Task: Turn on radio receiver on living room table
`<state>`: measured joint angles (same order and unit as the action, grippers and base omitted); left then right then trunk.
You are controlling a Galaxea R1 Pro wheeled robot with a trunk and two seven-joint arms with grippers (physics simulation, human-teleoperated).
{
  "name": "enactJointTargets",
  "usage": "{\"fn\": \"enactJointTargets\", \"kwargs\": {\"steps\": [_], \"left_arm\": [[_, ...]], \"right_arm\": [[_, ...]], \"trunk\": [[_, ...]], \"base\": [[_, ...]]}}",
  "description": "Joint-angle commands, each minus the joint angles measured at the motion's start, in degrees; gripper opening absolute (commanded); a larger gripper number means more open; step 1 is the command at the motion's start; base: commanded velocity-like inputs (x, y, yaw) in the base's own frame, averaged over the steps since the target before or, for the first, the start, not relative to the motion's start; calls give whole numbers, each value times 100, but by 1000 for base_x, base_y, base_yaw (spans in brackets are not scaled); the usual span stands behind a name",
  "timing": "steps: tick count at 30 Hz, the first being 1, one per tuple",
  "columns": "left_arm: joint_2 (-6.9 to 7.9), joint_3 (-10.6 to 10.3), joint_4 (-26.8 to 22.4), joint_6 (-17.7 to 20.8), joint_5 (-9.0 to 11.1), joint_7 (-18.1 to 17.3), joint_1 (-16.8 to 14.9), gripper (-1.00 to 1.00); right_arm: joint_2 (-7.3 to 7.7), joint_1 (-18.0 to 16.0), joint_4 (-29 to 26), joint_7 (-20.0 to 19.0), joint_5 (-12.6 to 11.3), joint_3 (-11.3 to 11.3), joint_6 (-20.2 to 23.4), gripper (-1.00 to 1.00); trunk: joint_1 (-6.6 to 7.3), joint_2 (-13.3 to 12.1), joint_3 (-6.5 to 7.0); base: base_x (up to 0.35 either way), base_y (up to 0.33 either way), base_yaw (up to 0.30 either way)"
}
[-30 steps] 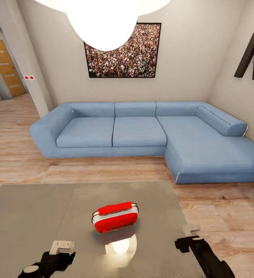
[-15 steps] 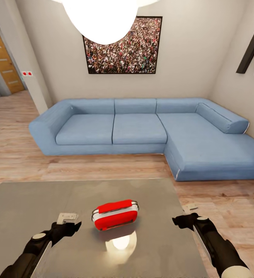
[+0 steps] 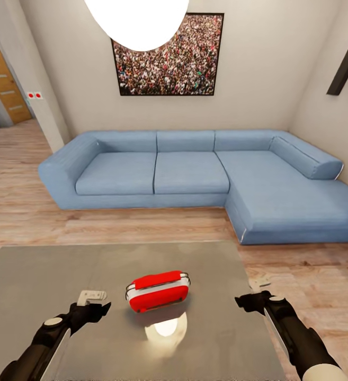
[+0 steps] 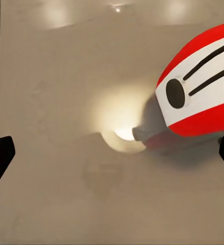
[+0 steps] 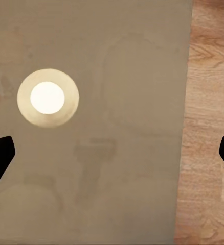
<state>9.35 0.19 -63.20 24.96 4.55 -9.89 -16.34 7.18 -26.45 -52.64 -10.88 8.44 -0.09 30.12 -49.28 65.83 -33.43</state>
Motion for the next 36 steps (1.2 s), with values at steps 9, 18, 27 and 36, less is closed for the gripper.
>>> {"fn": "enactJointTargets", "kwargs": {"steps": [9, 18, 27, 36], "left_arm": [[-27, -1, 0, 0, -6, 11, 0, 100], [-30, -1, -1, 0, -7, 13, 0, 100], [-30, -1, -13, 0, -12, 14, 0, 100], [-30, -1, -30, 0, -15, 10, 0, 100]], "right_arm": [[1, 0, -71, 7, 0, 28, 8, 100], [34, 0, -384, 3, -6, 28, 0, 100], [33, 0, -403, 1, -27, -15, -5, 100], [37, 0, -405, -2, -35, -26, -6, 100]], "trunk": [[0, 0, -70], [0, 0, -91], [0, 0, -164], [0, 0, -246]], "base": [[0, 0, 3], [0, 0, -7], [0, 0, -60], [0, 0, -67]]}}
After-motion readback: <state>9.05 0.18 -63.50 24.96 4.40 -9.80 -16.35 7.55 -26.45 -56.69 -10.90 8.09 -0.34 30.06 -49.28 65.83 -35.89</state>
